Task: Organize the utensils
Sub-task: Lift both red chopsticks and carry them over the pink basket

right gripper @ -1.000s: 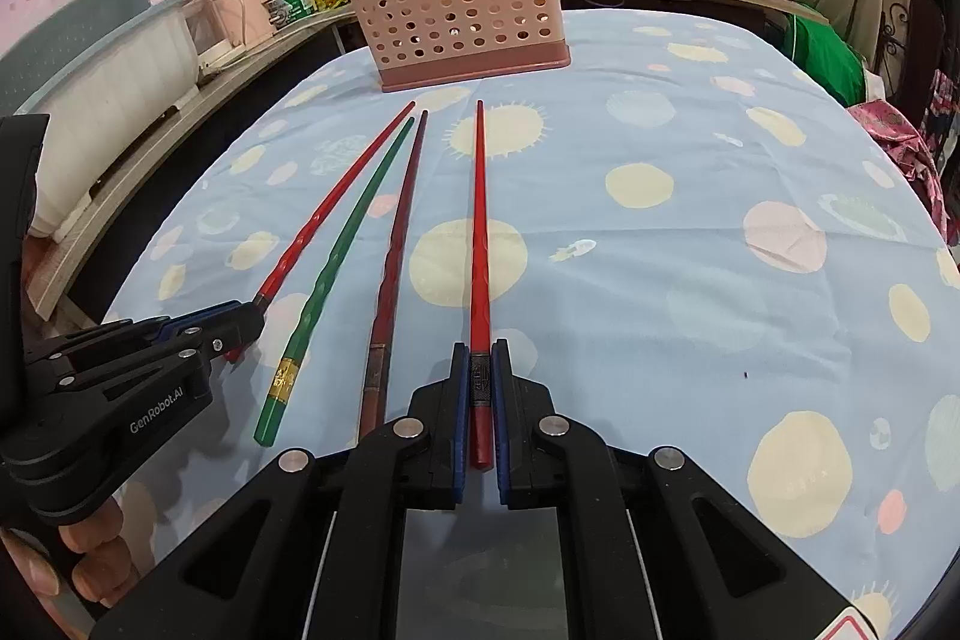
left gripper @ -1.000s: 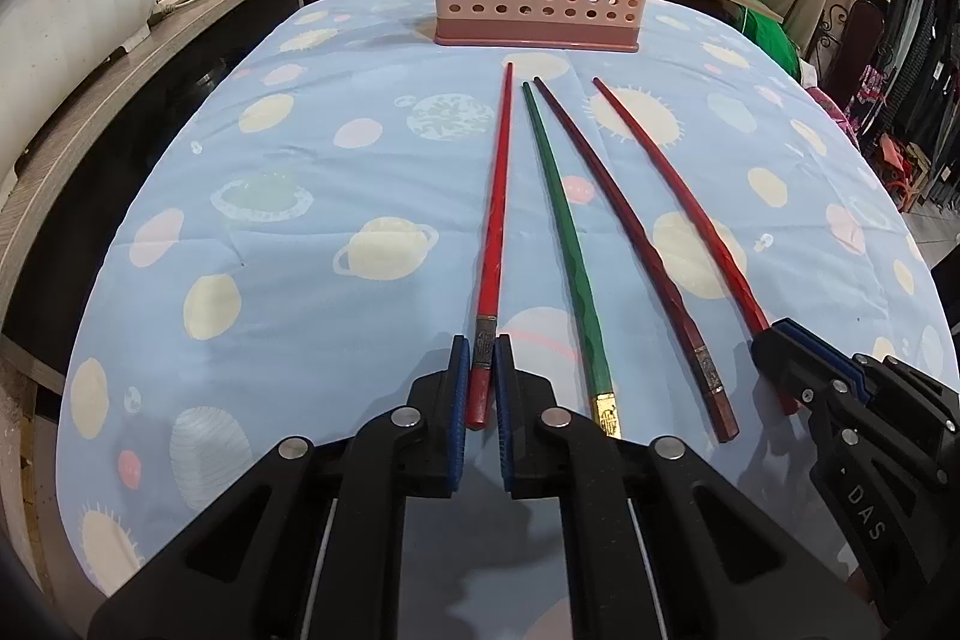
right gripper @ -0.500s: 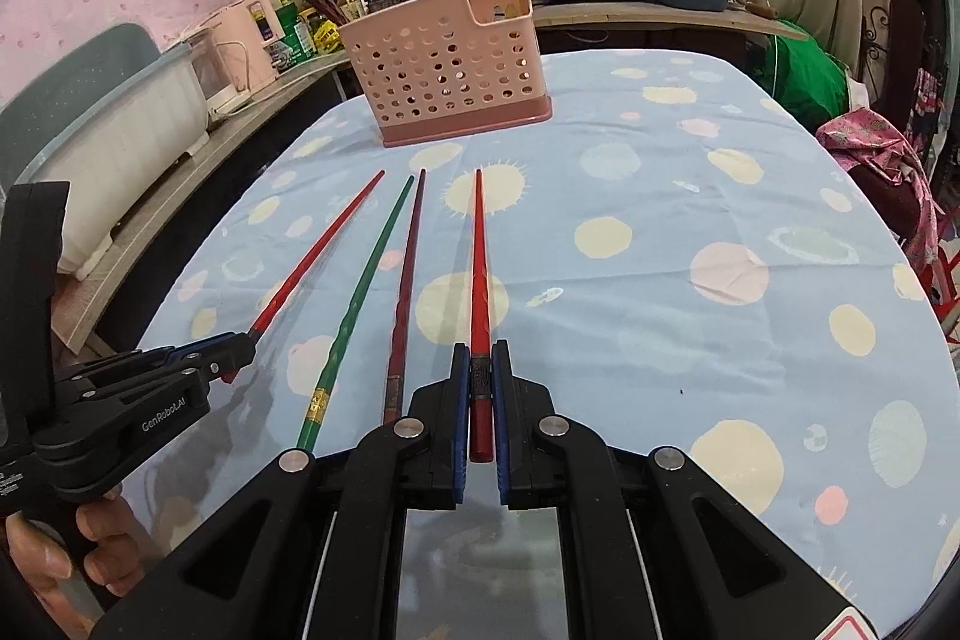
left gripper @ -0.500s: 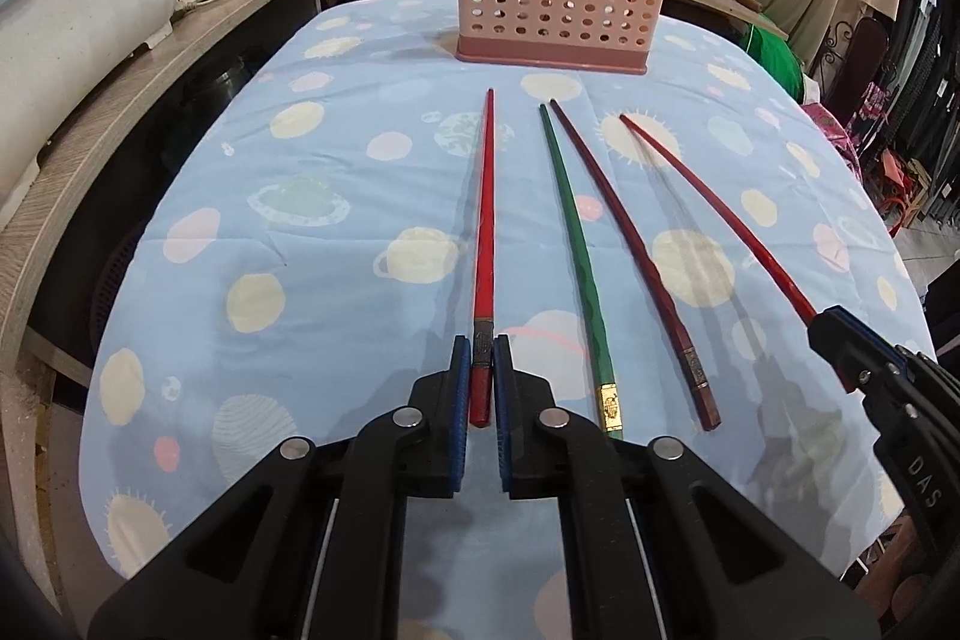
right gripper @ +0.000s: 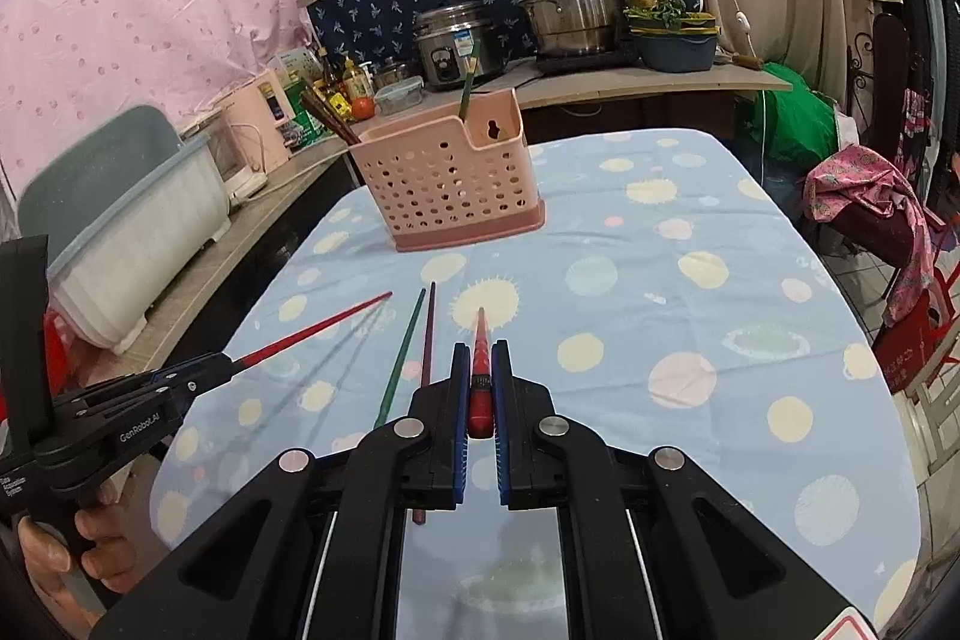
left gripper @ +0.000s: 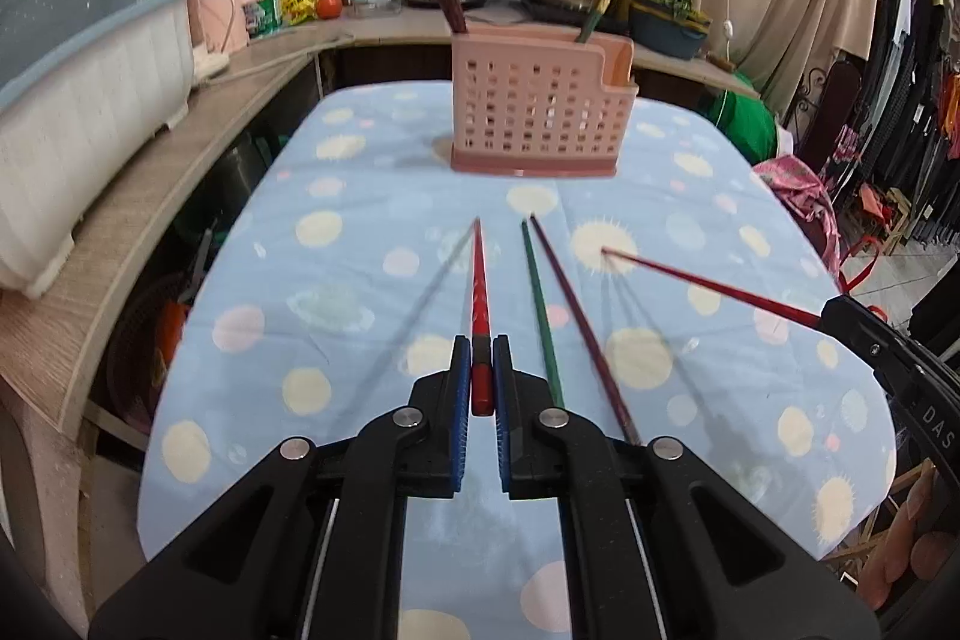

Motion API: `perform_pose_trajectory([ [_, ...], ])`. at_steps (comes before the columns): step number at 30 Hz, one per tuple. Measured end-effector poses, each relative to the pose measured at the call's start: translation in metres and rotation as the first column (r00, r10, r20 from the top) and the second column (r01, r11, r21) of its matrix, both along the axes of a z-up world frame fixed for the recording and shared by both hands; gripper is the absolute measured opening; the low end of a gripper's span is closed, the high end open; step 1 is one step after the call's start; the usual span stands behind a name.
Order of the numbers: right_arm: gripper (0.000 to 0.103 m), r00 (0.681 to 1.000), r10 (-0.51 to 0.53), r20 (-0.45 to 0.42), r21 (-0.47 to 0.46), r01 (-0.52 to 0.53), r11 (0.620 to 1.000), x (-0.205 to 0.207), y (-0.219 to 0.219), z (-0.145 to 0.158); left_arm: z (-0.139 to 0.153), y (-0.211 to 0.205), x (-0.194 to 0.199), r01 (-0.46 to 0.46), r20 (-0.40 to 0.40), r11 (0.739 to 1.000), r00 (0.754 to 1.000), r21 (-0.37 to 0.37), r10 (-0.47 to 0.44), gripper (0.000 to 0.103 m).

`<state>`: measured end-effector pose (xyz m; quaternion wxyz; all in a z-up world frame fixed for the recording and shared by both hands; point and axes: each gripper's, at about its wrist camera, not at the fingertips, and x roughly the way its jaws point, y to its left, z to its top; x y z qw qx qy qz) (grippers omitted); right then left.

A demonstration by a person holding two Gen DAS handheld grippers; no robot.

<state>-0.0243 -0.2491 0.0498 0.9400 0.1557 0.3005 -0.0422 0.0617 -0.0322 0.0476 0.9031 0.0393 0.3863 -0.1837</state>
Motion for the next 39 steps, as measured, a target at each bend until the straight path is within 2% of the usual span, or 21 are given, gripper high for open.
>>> perform_pose_trajectory([
  [10, 0.007, 0.995, 0.003, 0.102, -0.006, -0.002, 1.000, 0.017, -0.023, 0.050, 0.063, -0.003, 0.027, 0.007, 0.098, 1.000, 0.995, -0.028, -0.004, 0.007],
  [24, 0.007, 0.967, 0.046, 0.249, 0.025, -0.054, 0.998, 0.077, -0.045, 0.123, 0.143, -0.030, 0.086, 0.021, 0.203, 0.996, 0.979, -0.089, -0.002, 0.007],
  [32, 0.007, 0.922, 0.032, 0.385, -0.013, -0.029, 0.999, 0.128, -0.052, 0.174, 0.206, -0.046, 0.118, 0.022, 0.344, 0.987, 0.938, -0.162, 0.036, 0.007],
  [36, 0.007, 0.897, 0.010, 0.441, 0.015, -0.018, 1.000, 0.159, -0.060, 0.191, 0.224, -0.056, 0.137, 0.017, 0.408, 0.983, 0.911, -0.185, 0.061, 0.007],
  [39, 0.007, 0.884, -0.009, 0.467, 0.023, -0.002, 1.000, 0.182, -0.065, 0.197, 0.229, -0.063, 0.155, 0.006, 0.428, 0.982, 0.901, -0.191, 0.078, 0.007],
])
